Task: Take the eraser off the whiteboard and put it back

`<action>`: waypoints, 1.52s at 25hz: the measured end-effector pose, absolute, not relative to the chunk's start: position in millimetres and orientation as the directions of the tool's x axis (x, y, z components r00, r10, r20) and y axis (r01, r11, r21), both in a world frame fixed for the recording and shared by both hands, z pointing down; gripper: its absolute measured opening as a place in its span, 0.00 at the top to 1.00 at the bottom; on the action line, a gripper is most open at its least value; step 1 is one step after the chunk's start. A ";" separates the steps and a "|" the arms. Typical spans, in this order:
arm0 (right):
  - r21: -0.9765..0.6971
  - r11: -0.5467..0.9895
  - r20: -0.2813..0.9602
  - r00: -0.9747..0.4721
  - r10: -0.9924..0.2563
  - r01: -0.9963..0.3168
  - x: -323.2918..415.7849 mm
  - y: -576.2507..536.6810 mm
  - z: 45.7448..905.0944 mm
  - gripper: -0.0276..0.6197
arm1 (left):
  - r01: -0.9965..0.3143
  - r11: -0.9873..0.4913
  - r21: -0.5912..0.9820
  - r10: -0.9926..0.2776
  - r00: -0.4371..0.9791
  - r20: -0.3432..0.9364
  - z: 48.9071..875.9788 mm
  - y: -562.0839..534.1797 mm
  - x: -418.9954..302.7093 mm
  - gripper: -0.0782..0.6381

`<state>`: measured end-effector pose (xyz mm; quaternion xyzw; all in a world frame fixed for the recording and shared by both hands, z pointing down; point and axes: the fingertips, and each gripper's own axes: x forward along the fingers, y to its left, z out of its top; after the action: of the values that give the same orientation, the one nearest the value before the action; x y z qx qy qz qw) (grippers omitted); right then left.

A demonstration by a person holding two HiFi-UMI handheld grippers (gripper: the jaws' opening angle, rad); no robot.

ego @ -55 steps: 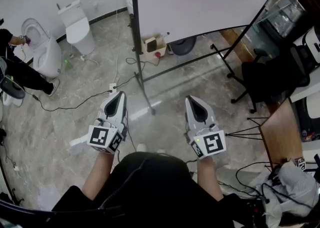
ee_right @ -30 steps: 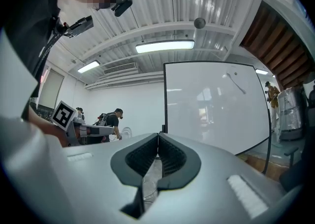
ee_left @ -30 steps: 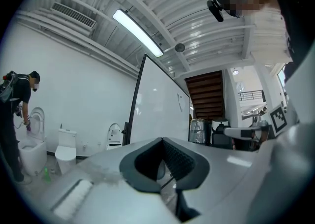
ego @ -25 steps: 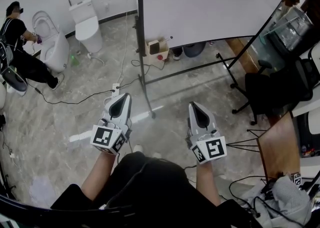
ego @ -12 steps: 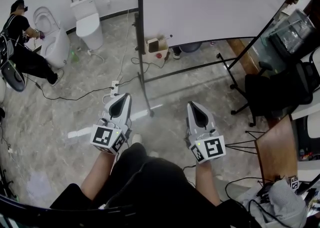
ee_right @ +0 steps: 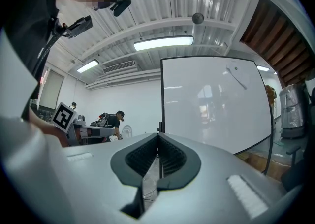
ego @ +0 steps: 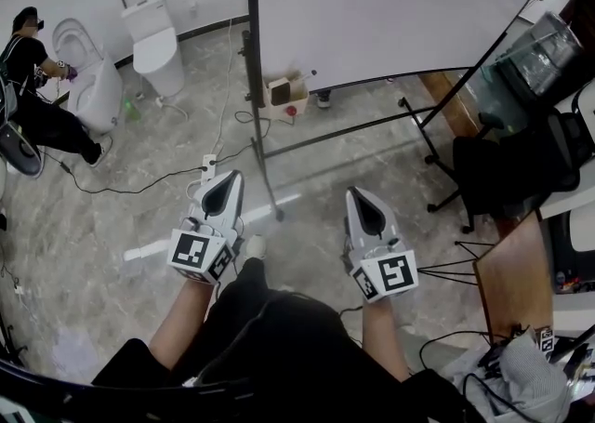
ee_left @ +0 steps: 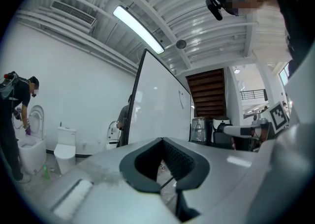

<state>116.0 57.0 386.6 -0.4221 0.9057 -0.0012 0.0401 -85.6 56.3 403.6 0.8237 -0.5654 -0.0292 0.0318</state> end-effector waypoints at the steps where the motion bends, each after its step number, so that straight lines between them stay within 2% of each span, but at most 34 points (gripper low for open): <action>1: -0.037 0.642 -0.070 -0.639 -0.766 -0.766 113.9 53.4 387.6 0.94 | -0.929 -0.361 0.086 -0.932 0.361 -0.011 404.7 51.5 -87.3 0.88; 24: -0.047 0.572 -0.047 -0.570 -0.820 -0.819 31.9 -64.6 377.8 0.94 | -0.864 -0.494 0.096 -0.868 0.496 0.002 398.4 -89.3 -145.7 0.88; 38: -0.036 0.479 -0.031 -0.478 -0.878 -0.877 3.1 -108.5 385.2 0.94 | -0.805 -0.580 0.124 -0.811 0.585 0.003 405.0 -153.3 -174.2 0.88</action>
<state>3.1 -108.5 385.2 -0.5105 0.8595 -0.0074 0.0226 -174.2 -153.3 405.0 0.8885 -0.4547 -0.0270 0.0560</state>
